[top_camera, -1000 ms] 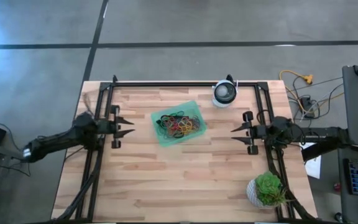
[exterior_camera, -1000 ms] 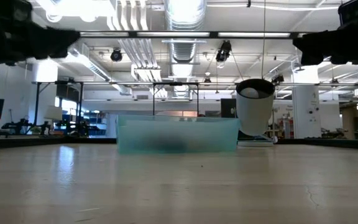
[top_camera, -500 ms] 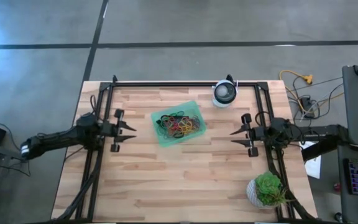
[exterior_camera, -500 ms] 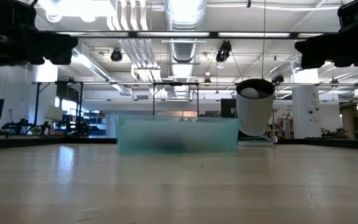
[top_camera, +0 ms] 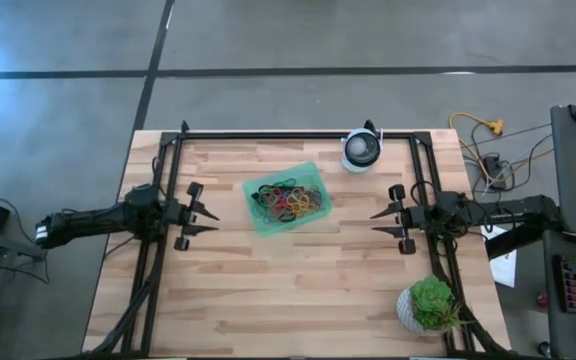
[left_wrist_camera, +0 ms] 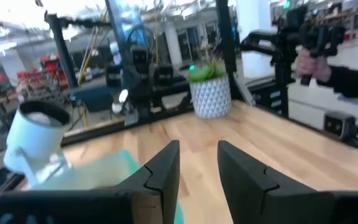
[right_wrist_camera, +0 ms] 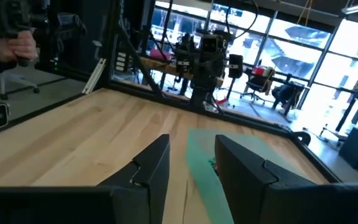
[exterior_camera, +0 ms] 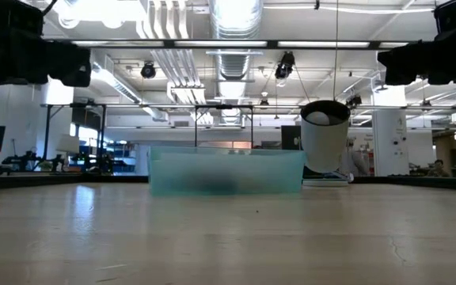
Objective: Pick and place rubber bands into bin
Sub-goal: Return to Home Position
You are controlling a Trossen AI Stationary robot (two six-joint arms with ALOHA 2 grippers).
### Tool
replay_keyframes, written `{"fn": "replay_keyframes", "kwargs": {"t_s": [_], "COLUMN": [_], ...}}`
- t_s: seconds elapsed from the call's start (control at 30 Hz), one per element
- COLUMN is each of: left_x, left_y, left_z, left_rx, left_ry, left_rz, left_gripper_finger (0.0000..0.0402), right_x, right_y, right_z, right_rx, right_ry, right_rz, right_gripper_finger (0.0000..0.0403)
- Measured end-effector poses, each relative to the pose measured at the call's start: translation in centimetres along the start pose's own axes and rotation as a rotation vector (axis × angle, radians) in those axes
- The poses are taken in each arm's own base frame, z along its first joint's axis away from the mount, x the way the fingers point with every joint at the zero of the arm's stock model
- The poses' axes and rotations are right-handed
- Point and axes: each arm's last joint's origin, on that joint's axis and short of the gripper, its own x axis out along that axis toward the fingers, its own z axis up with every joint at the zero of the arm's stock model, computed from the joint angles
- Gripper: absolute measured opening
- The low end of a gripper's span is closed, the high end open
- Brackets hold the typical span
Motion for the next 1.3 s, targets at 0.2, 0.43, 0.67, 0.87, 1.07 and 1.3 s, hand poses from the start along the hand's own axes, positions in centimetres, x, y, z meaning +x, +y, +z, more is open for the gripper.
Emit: {"fn": "replay_keyframes", "kwargs": {"t_s": [0.2, 0.43, 0.67, 0.87, 1.07, 1.3], "left_x": [0.0, 0.4, 0.6, 0.5, -0.2, -0.2], "left_y": [-0.1, -0.2, -0.2, -0.3, -0.5, -0.5], "left_z": [0.6, 0.2, -1.0, -1.0, -0.2, -0.1], "left_rx": [-0.014, -0.016, 0.018, 0.027, 0.07, 0.062], "left_ry": [-0.048, 0.01, 0.145, 0.151, 0.05, 0.046], "left_rz": [0.037, 0.142, 0.169, 0.161, 0.167, 0.167], "left_gripper_finger": [0.0093, 0.0093, 0.0093, 0.0093, 0.0093, 0.0093], "right_x": [0.0, 0.1, 0.3, 0.2, -0.1, -1.0], "right_y": [-0.1, -0.2, 0.0, 0.1, 0.2, 0.3], "right_z": [0.2, 0.1, -0.1, -0.6, -0.1, 0.1], "right_rx": [0.003, 0.053, 0.033, 0.012, -0.02, -0.035], "right_ry": [-0.018, 0.014, 0.045, 0.097, 0.038, 0.01], "right_rz": [-0.022, -0.149, -0.147, -0.136, -0.123, -0.121], "right_gripper_finger": [0.012, 0.0113, 0.0116, 0.011, 0.0107, 0.0107]}}
